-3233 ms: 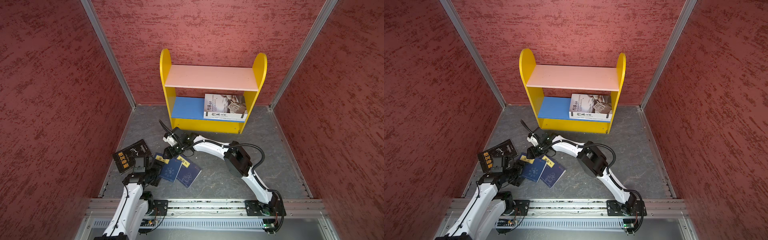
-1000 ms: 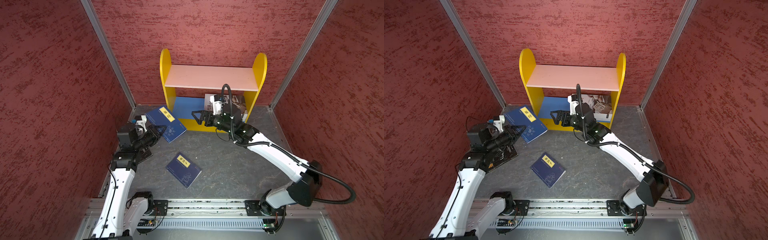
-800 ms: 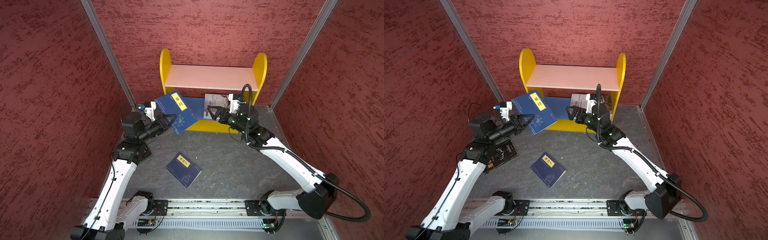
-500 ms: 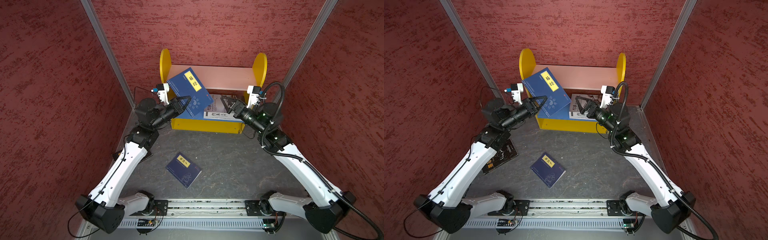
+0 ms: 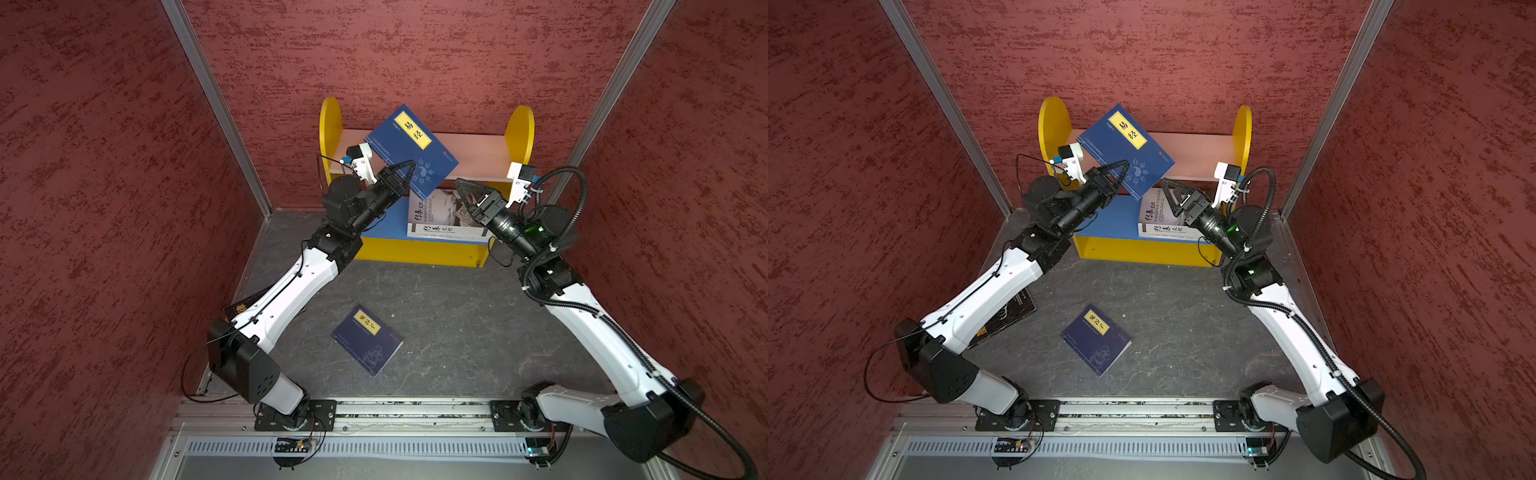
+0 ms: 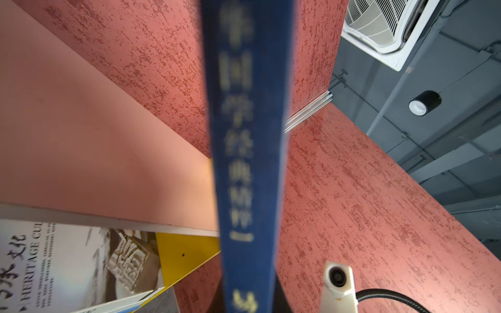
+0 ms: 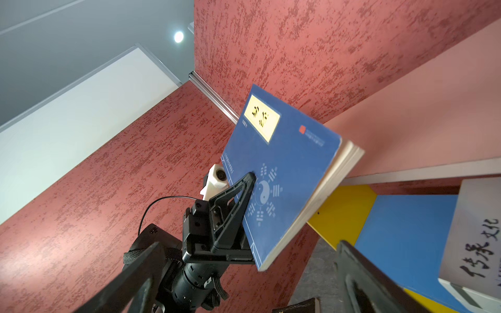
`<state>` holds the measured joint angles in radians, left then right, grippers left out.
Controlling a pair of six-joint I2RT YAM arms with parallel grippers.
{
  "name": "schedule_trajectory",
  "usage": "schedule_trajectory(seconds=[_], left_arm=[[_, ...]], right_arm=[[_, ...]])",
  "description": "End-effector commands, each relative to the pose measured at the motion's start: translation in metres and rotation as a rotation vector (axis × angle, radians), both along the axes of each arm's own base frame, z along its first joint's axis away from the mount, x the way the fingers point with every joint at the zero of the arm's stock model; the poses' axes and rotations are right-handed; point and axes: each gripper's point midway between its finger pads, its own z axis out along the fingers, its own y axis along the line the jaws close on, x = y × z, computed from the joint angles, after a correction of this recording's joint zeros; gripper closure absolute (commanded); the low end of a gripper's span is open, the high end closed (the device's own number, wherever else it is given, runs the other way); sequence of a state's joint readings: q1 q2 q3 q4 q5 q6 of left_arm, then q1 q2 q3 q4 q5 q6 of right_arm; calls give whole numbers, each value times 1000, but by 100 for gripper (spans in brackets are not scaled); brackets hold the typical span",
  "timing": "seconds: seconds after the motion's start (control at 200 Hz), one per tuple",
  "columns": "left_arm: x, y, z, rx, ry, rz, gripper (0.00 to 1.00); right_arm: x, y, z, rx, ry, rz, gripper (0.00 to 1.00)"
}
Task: Stacking books/files
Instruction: Pick up the book from the book.
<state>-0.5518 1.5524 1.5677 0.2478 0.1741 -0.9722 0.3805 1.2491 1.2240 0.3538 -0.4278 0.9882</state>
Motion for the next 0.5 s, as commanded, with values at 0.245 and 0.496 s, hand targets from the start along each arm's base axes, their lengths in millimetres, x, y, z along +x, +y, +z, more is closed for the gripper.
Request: schedule_trajectory(seconds=[0.245, 0.496], left_arm=[[-14, -12, 45, -118, -99, -66, 100], [-12, -19, 45, -132, -84, -102, 98]], right_arm=[[9, 14, 17, 120, -35, 126, 14], [14, 20, 20, 171, -51, 174, 41]])
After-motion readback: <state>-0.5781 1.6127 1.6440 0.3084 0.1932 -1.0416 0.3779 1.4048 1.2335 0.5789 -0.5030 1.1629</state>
